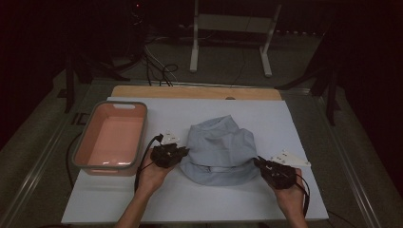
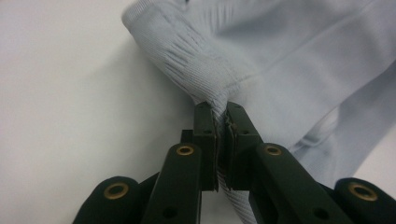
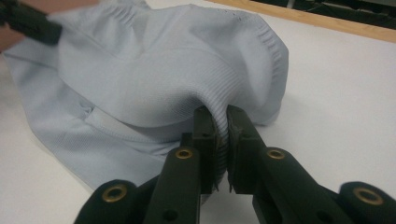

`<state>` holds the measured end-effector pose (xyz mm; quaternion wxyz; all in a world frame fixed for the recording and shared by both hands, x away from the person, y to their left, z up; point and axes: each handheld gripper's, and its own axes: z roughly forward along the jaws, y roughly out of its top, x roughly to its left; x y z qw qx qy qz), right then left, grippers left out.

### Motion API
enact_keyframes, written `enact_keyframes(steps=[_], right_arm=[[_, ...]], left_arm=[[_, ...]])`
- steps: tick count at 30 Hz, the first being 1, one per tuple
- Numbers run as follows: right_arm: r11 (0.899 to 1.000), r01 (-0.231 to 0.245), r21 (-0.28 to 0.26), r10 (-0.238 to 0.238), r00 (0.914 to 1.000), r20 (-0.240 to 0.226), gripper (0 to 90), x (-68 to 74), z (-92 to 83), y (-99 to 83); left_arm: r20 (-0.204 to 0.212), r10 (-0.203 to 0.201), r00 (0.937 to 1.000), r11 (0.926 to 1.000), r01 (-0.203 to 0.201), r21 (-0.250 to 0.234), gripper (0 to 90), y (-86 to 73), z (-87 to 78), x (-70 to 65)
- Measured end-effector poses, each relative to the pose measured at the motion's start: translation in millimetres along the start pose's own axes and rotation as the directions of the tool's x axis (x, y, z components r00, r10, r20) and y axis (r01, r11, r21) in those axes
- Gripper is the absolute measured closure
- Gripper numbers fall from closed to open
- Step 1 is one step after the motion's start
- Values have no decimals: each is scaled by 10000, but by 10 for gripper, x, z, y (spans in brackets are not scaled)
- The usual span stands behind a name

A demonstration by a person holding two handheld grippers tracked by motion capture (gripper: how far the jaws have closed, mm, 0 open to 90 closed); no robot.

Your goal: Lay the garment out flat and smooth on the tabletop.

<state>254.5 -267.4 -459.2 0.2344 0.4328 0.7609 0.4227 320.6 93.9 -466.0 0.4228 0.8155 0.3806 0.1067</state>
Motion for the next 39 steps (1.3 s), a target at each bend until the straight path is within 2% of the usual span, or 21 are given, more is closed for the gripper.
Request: enact_keyframes(steps=[4,8,12,17,22,30,33,39], right_arm=[[10000,58,-17,-58,9999,-115,734,6,-2,7],[9999,60,88,-58,9998,-200,564,28,29,8],[9998,162,86,-159,9993,-338,433,59,52,20],[9990,427,-126,-433,9976,-549,320,124,56,59],[9976,663,-196,-676,9944,-818,284,191,87,89],[9965,837,-76,-840,9929,-845,279,242,135,93],[9968,799,-61,-801,9930,-872,279,241,140,91],[9966,826,-29,-825,9923,-924,276,275,151,94]], left_arm=[[97,-14,10000,9993,18,-380,855,56,-93,-19],[104,63,9999,9983,-57,-582,856,89,-137,-41],[35,106,9999,9959,-103,-895,856,138,-209,-60],[-21,64,10000,9927,-67,-1207,857,166,-288,-43],[-98,69,9999,9884,-83,-1515,857,205,-367,-48],[-202,-23,9998,9828,-15,-1849,857,243,-466,-31],[-25,-71,10000,9828,65,-1847,857,245,-435,-42],[185,177,9997,9869,-145,-1604,857,267,-323,-137]])
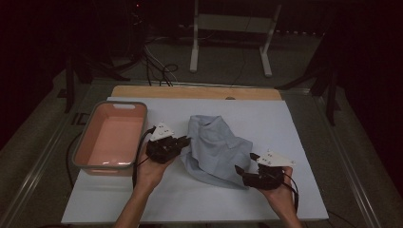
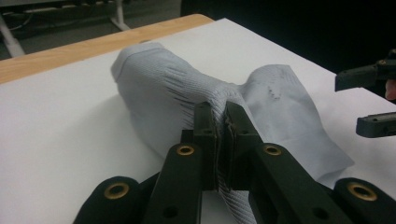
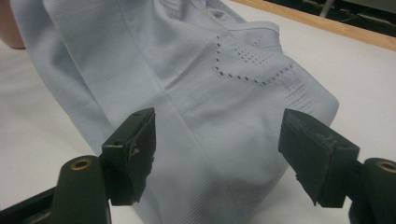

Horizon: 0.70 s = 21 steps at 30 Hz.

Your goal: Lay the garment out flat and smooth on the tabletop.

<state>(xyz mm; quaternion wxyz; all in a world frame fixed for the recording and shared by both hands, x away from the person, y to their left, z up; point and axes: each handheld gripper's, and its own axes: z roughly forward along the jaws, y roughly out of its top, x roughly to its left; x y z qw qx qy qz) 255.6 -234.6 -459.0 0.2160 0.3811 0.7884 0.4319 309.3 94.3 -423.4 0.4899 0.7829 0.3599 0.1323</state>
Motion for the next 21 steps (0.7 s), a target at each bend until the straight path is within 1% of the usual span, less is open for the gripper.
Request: enact_keyframes(steps=[4,8,10,15,21], right_arm=[[10000,59,79,-58,10000,-54,275,19,16,7],[9998,145,147,-143,9998,-108,276,56,37,16],[9996,210,198,-207,9997,-161,277,74,50,25],[9990,379,227,-370,9986,-374,291,138,91,62],[9985,525,177,-512,9964,-680,327,219,145,129]], left_arm=[[196,109,9997,9999,-111,114,857,21,69,-69],[408,316,9987,9990,-328,299,856,52,164,-142],[560,315,9979,9989,-333,325,856,61,217,-181],[792,501,9956,9969,-547,568,856,79,352,-274],[953,530,9940,9963,-591,624,856,103,454,-350]])
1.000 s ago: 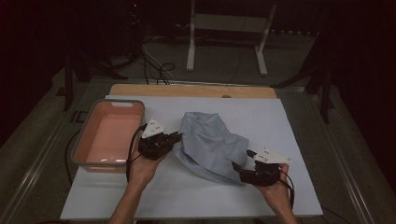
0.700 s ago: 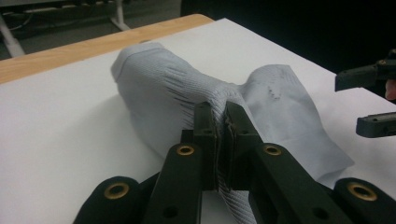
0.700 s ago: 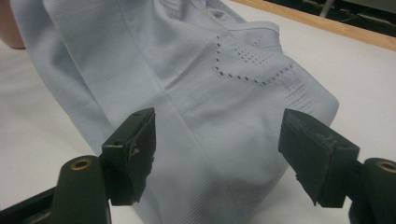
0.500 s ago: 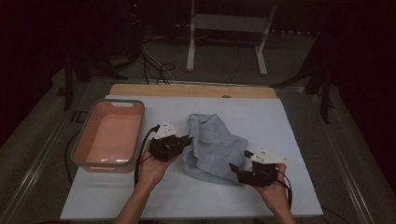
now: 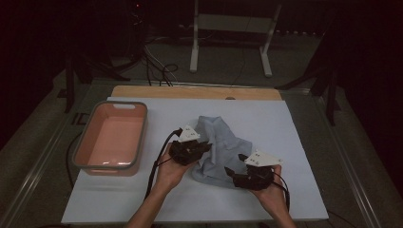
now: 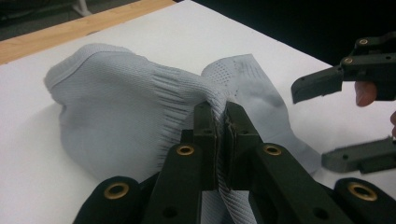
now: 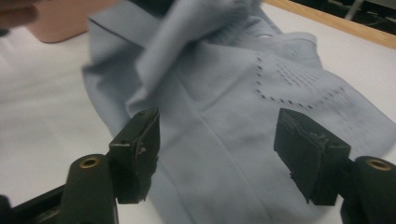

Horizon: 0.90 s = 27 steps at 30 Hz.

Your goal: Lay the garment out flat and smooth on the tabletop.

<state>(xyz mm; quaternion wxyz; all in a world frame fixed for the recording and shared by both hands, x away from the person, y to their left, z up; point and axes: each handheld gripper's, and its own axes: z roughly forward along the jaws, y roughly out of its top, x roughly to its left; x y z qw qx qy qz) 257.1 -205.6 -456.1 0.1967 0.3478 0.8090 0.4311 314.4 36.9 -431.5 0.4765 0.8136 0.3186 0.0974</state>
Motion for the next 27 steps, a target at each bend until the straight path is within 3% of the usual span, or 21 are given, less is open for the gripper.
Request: enact_keyframes(steps=[8,12,13,14,15,17,23,27], right_arm=[[9998,185,-66,-186,9996,-209,390,75,82,109],[9993,357,92,-356,9992,-179,613,103,197,197],[9993,357,92,-356,9992,-179,613,103,197,197],[9986,499,151,-496,9986,-205,777,100,216,201],[9985,499,220,-496,9987,-110,819,104,221,199],[9987,435,270,-434,9991,-36,839,83,211,195],[9992,276,280,-290,9983,514,843,-31,123,167],[9996,132,240,-151,9968,783,843,-146,41,127]], left_arm=[[199,179,9996,9998,-181,87,856,54,96,-88],[437,415,9982,9991,-415,-2,855,88,152,-179],[437,415,9982,9991,-415,-2,855,88,152,-179],[499,430,9978,9991,-431,18,854,85,154,-178],[494,450,9978,9990,-451,19,850,80,153,-174],[510,381,9980,9993,-381,-3,838,65,146,-161],[426,108,9990,9995,-95,-297,657,24,71,-101],[250,13,9997,9994,-4,-334,582,-8,28,-59]])
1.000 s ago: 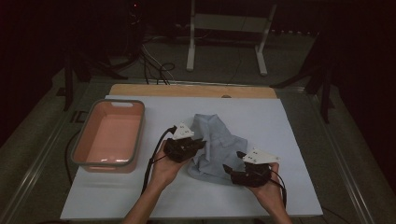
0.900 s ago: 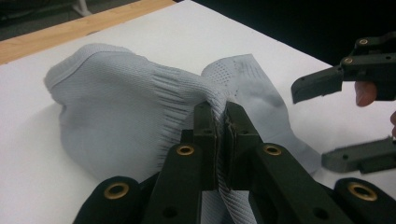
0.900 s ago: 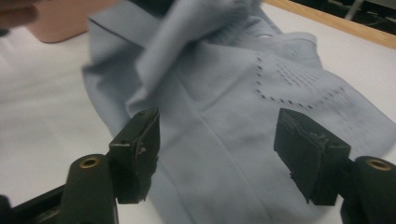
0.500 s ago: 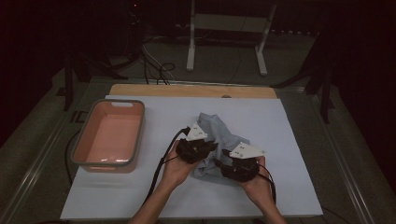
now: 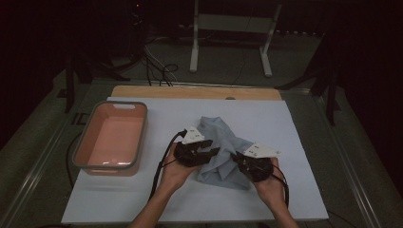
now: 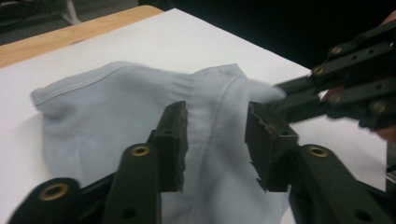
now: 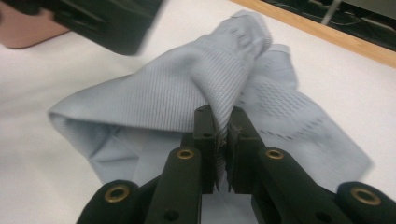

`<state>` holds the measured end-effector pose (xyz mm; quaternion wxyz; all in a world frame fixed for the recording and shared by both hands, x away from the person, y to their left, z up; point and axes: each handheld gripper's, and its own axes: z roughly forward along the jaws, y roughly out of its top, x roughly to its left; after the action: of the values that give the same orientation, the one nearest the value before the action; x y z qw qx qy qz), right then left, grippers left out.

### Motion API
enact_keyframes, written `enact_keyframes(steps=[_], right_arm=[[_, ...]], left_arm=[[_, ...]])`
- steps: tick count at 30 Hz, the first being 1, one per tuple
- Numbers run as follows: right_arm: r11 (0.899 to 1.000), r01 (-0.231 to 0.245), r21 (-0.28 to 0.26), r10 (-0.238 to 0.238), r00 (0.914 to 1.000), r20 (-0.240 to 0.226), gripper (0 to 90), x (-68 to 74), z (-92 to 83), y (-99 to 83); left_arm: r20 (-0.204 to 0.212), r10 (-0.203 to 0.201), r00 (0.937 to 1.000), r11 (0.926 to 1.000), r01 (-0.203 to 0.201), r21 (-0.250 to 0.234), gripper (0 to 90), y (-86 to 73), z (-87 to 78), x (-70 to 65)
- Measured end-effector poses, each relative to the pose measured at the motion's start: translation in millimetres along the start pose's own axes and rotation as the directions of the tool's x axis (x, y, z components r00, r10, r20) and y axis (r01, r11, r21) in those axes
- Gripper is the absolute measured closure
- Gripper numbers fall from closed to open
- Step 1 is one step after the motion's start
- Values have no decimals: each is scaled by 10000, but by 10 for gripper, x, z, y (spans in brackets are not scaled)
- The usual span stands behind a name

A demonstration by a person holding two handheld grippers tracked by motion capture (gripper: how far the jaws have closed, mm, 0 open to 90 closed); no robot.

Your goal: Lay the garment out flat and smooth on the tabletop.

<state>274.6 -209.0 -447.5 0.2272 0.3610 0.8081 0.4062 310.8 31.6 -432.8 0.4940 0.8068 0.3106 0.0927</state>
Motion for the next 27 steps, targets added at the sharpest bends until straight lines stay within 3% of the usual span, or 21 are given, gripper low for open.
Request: enact_keyframes(steps=[2,9,13,21,27], right_arm=[[9994,-341,-27,341,9994,76,842,-41,-31,-30],[9987,-476,190,469,9982,364,840,-181,-122,-192],[9974,-629,357,621,9978,247,823,-225,-148,-270],[9978,-638,-196,634,9978,-164,447,-206,-178,-115],[9970,-738,-210,734,9971,-191,338,-180,-75,68]], left_arm=[[-89,-35,10000,10000,36,64,555,-24,-10,24],[-394,-333,9987,9984,351,439,535,-157,14,126],[-531,-543,9971,9954,583,763,535,-241,63,191],[-509,-533,9973,9944,577,888,531,-281,98,188],[-495,-569,9972,9951,606,776,476,-288,59,188]])
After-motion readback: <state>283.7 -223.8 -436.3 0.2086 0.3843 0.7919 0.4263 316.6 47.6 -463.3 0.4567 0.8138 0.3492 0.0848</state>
